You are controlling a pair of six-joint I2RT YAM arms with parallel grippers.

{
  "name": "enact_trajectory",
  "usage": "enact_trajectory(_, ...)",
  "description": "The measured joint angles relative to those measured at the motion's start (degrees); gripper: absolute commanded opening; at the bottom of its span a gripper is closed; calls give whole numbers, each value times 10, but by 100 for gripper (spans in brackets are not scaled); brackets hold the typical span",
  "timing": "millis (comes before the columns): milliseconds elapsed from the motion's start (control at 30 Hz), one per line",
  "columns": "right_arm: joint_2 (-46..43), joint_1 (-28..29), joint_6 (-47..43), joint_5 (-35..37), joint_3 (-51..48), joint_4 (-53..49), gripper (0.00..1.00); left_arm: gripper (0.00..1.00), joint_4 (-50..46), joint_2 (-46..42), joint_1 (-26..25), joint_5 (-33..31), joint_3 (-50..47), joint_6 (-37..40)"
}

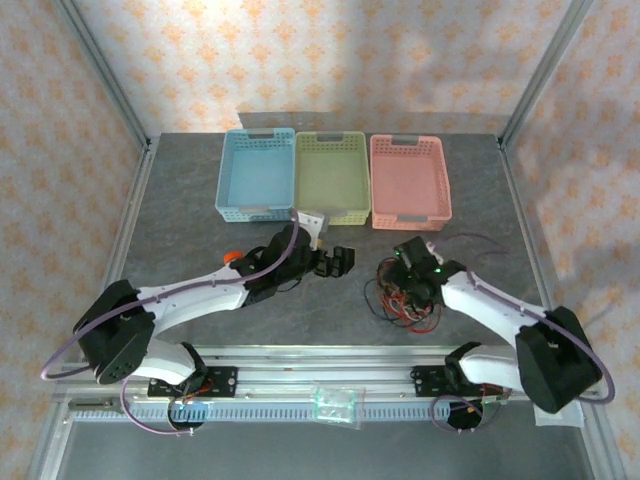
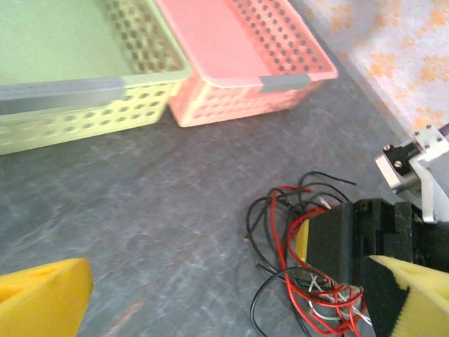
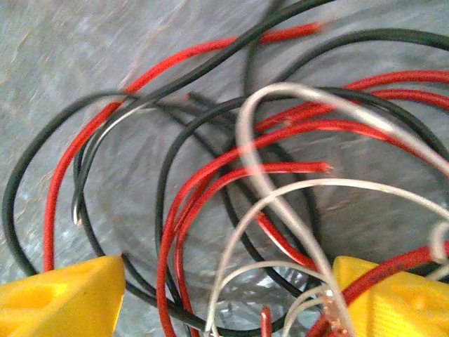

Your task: Untangle the cables

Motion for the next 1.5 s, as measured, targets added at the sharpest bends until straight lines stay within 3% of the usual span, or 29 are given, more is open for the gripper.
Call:
enact_trajectory(200,100,94,23,-7,85,40,77,99,-10,-57,28,-19,-52,-15)
enact_trajectory(467,183,145,24,-9,181,73,76,99,-25,-97,33,-42,-87,-28)
enact_trajectory(600,179,157,16,-2,190,68,88,99,-31,-103,37,-50,-91,-32)
enact_trajectory(733,125,162,-7,5,182,51,92,99,-38,-99,41,-51,-90,-31)
enact_trajectory(1067,-78,161,-108,54,103,29,91,97,-38,-6,39,-14,-39,-16)
enact_trajectory(1167,-133,161,-138,89,79,32,77,97,-38,15,23,-9,-28,-14)
enact_trajectory(1300,-173,158,-160,109,47,12,71,98,-33,43,-17,-8,-7,-14)
enact_trajectory(1500,-213,156,-167,46,35,-35,63,98,-5,70,-43,-3,-5,-32)
